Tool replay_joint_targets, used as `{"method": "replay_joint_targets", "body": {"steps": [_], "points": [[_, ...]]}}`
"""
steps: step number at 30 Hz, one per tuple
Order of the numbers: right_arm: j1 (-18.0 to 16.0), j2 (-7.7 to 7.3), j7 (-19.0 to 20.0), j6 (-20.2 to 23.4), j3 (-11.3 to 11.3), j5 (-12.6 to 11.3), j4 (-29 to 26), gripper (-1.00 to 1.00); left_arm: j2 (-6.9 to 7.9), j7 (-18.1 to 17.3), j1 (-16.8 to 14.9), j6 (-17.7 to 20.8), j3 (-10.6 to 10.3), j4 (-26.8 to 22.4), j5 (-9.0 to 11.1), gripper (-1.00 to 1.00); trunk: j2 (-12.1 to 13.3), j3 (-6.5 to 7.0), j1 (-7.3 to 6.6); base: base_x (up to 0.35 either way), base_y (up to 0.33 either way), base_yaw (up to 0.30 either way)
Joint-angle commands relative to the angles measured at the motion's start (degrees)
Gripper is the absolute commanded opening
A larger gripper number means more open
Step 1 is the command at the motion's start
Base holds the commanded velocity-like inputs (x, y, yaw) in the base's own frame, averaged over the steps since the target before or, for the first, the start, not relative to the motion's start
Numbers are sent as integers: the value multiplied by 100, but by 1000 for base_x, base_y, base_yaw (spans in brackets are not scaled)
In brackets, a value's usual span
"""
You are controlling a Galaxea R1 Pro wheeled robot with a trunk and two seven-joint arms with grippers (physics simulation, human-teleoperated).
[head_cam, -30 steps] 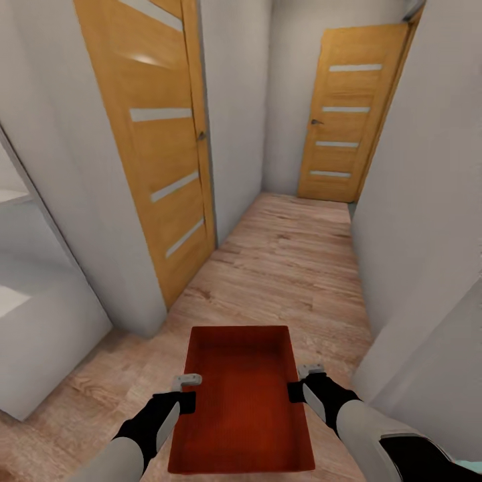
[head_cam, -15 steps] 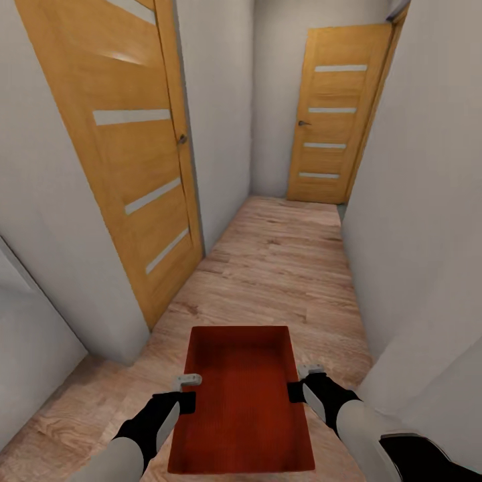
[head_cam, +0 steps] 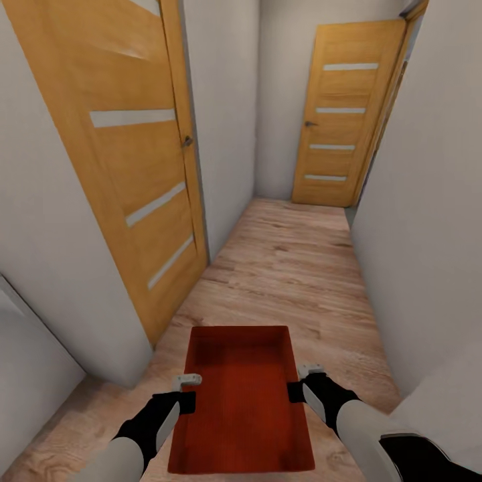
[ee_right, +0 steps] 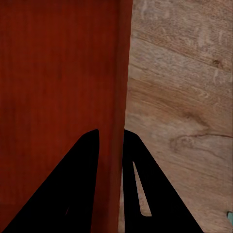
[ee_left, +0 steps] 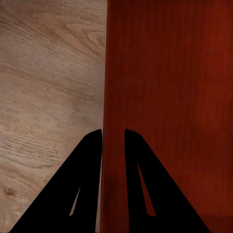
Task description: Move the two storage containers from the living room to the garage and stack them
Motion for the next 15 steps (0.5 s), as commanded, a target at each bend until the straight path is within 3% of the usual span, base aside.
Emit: {"method": "replay_joint_targets", "body": {"steps": [1,8,15], "points": [[-7,1,5,29,317,-125,-27,-100,84,-29,3,113,-117,10,166,-100,-2,-5,3,319,210,0],[-7,-4,5,29,317,-125,-26,-100,83,-30,5,104,-109,10,166,-100,-2,-5,3,264,112,-96],[-7,-5,5,29,317,-125,-27,-100,82,-31,4,103,-100,10,166,-100,-2,-5,3,44,11,-242]]}}
